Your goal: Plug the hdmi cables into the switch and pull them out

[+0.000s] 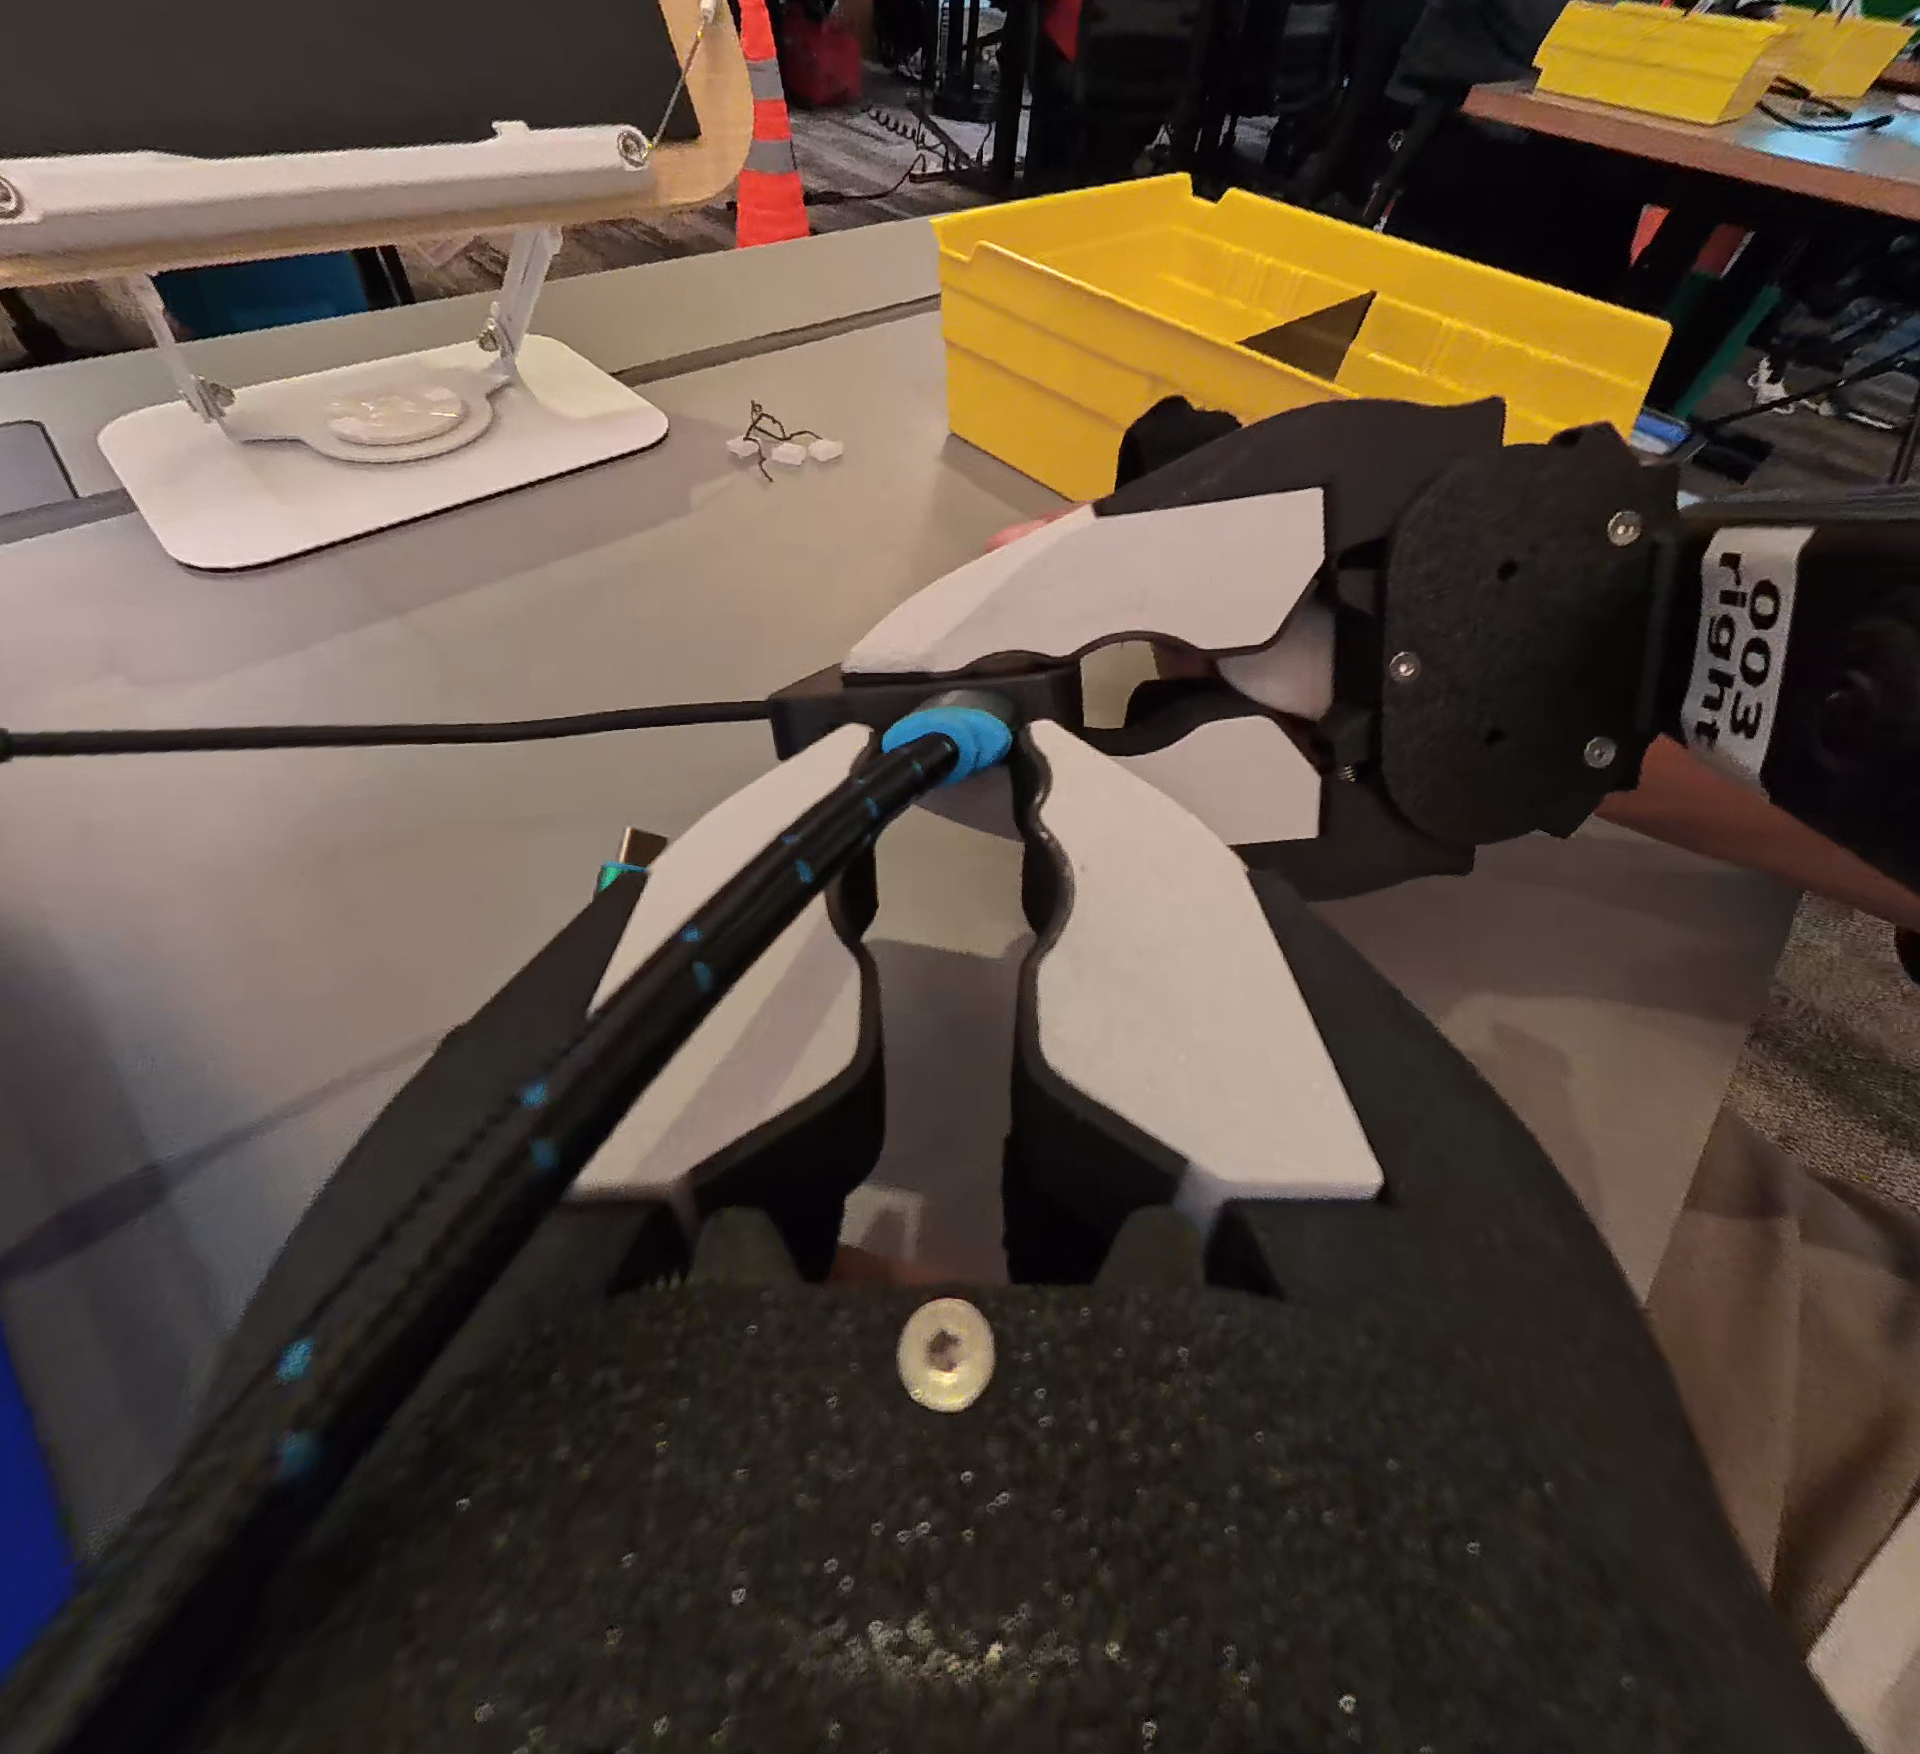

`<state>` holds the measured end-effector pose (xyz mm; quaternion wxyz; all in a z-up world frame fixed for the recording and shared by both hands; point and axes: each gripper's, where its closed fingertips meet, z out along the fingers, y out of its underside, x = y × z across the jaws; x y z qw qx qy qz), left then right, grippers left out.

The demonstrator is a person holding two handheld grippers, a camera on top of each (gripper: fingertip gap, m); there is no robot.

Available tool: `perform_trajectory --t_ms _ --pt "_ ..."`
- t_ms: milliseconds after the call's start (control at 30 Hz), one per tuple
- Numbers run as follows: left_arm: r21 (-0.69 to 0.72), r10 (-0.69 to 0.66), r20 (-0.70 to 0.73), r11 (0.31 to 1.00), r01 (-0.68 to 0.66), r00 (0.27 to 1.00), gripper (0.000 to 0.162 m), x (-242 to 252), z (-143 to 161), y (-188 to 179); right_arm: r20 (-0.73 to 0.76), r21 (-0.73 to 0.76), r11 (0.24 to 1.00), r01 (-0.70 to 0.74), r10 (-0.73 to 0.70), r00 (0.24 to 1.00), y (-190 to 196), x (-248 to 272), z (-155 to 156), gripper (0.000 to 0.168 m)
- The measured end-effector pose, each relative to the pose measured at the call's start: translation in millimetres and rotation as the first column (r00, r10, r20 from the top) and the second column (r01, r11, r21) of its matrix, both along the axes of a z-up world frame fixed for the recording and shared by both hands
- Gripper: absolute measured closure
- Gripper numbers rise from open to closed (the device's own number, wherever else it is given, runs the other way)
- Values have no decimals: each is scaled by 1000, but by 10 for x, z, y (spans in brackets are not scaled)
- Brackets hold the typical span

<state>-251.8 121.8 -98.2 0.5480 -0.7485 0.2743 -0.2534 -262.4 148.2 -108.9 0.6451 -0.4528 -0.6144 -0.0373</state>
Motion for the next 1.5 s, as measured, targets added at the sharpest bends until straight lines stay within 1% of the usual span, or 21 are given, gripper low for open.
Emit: perform_trajectory --t_ms 133,267,333,467,567,700,933,967,1000,1033,1067,1100,1133,1167,1200,1233,1267,1333,1367,1433,1500 --pt "8 0 1 1000 0 1000 140 14 -8 3 5 11 1000 10 -11 1000 2 7 -10 155" --pt "-3 -16 33 1000 16 999 141 14 8 -6 0 13 1000 10 -10 1000 0 0 -4 155" --pt "-1 -2 28 1000 2 1000 138 -7 19 5 -7 13 1000 24 -24 1000 11 -7 10 155" --pt "53 19 -5 998 -19 1000 138 -17 80 -6 -24 41 997 60 -59 998 24 -2 86 154" --pt "47 17 5 999 -17 1000 139 -27 81 -23 -17 69 995 73 -72 997 19 -1 97 154" --pt "81 22 -1 997 -22 1000 139 -50 135 -46 -29 102 989 106 -103 994 8 -10 163 154" --pt "112 18 -7 994 -17 1000 141 -65 191 -95 -57 107 988 109 -104 993 -36 -30 219 154" --pt "106 10 0 994 -10 1000 139 -76 201 -99 -56 103 989 109 -104 993 -39 -34 219 154" --pt "175 -14 100 985 -4 995 138 -110 398 -150 -40 101 983 152 -148 988 37 13 184 157" --pt "249 -62 180 968 16 982 138 -164 672 -246 37 38 962 271 -272 962 287 220 -16 154" --pt "251 -35 104 968 8 994 138 -237 755 -237 12 -37 959 280 -280 960 395 371 -91 154" --pt "255 12 -6 967 -10 1000 138 -308 751 -187 -70 -45 962 268 -271 960 384 427 62 155" --pt "238 36 -1 971 -35 999 138 -372 756 -157 -112 -29 965 262 -263 958 334 403 235 155" --pt "193 17 77 981 -32 997 141 -386 741 -162 -123 -38 969 245 -248 961 299 343 299 155" --pt "121 -20 112 993 6 993 141 -347 625 -173 -122 -54 969 243 -248 961 302 317 275 155" --pt "64 -39 106 997 32 994 138 -305 464 -184 -118 -72 969 235 -242 963 305 310 219 155" --pt "35 -34 102 999 31 994 138 -280 329 -195 -105 -82 969 231 -239 965 312 319 165 155" --pt "-68 -97 102 992 104 990 140 -134 77 -305 -109 -95 965 244 -254 961 344 374 177 155" --pt "-112 -133 116 983 146 984 141 -55 -6 -370 -124 -118 965 235 -249 961 339 383 236 155" --pt "-132 -173 136 973 191 976 141 53 -66 -461 -174 -169 961 220 -249 953 322 447 460 155" --pt "-112 -228 77 965 235 971 140 139 -104 -549 -204 -170 956 239 -272 940 356 703 859 155"
